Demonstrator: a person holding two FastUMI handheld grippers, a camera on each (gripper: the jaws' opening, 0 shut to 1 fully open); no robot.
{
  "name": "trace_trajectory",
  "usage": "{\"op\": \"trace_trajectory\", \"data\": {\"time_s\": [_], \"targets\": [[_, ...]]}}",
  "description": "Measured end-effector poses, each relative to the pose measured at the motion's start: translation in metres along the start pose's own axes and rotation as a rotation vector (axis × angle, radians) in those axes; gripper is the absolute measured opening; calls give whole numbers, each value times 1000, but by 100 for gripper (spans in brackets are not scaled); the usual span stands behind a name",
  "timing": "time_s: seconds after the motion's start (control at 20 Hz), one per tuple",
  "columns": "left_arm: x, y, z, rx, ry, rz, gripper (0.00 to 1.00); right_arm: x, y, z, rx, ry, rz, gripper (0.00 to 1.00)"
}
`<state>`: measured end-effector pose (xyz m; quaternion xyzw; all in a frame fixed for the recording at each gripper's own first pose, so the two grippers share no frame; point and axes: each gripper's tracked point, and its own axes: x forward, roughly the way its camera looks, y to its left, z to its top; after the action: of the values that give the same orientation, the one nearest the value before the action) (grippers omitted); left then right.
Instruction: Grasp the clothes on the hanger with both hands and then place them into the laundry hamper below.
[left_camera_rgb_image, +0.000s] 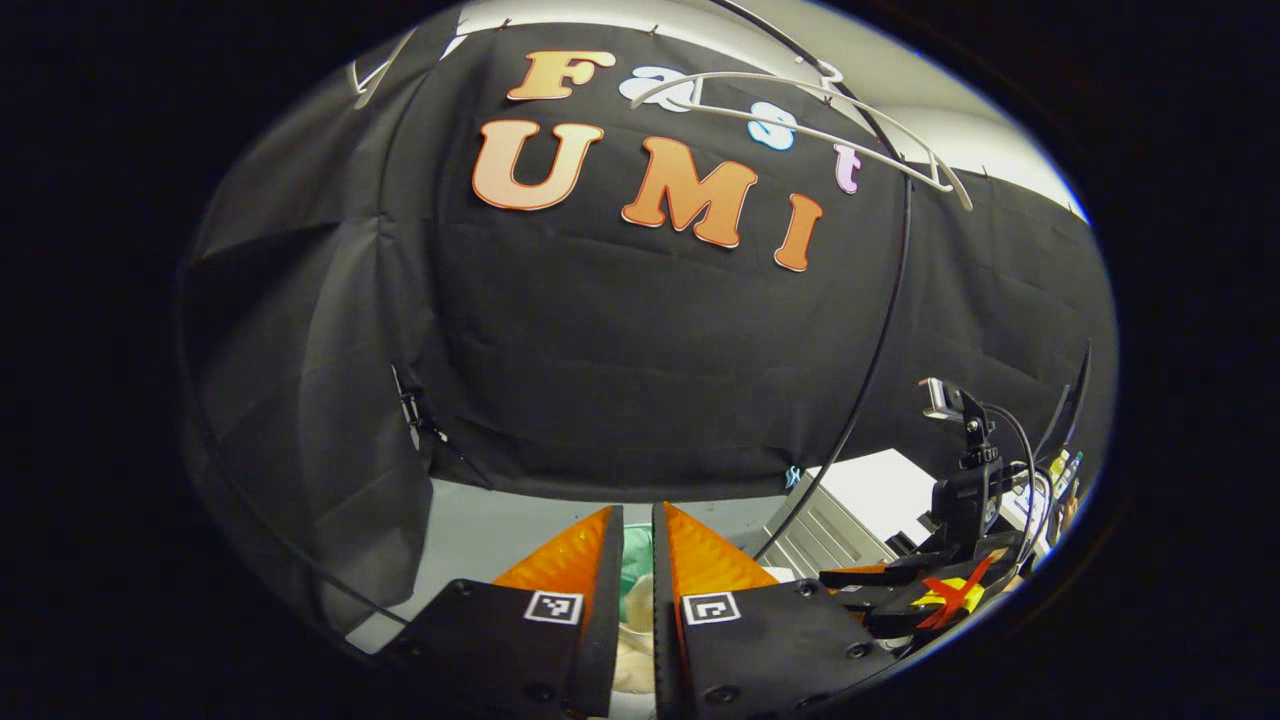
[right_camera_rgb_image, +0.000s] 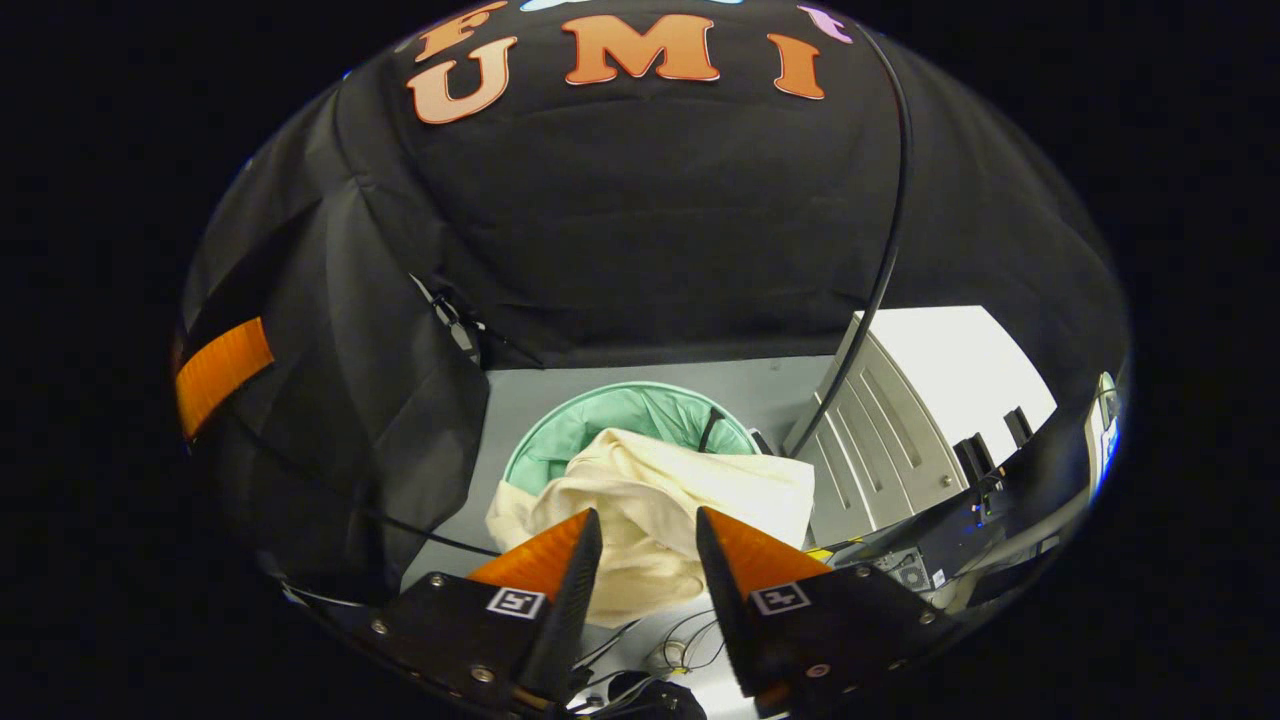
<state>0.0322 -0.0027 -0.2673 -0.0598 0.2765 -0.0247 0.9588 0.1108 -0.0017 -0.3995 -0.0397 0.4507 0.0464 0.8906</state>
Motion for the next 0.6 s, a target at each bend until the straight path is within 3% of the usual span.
{"op": "trace_trajectory", "data": {"time_s": [0.05,0.1,0.25,0.35,0.4,0.55,0.6], "targets": [[0,0,-4,-3,13,-1,22,1,1,-4,6,9,2,71],[-1,3,-12,1,28,7,43,2,1,-8,14,19,7,75],[-2,11,-32,7,91,27,57,0,-2,-18,29,35,0,93],[-4,14,-45,-4,129,30,73,-4,-4,-22,34,42,-7,93],[-6,15,-50,-11,144,31,75,-6,-4,-23,35,42,-9,93],[-12,21,-64,-21,175,50,99,-17,-7,-20,31,15,-9,93],[-15,22,-67,-21,184,47,98,-20,-5,-18,32,3,-5,93]]}}
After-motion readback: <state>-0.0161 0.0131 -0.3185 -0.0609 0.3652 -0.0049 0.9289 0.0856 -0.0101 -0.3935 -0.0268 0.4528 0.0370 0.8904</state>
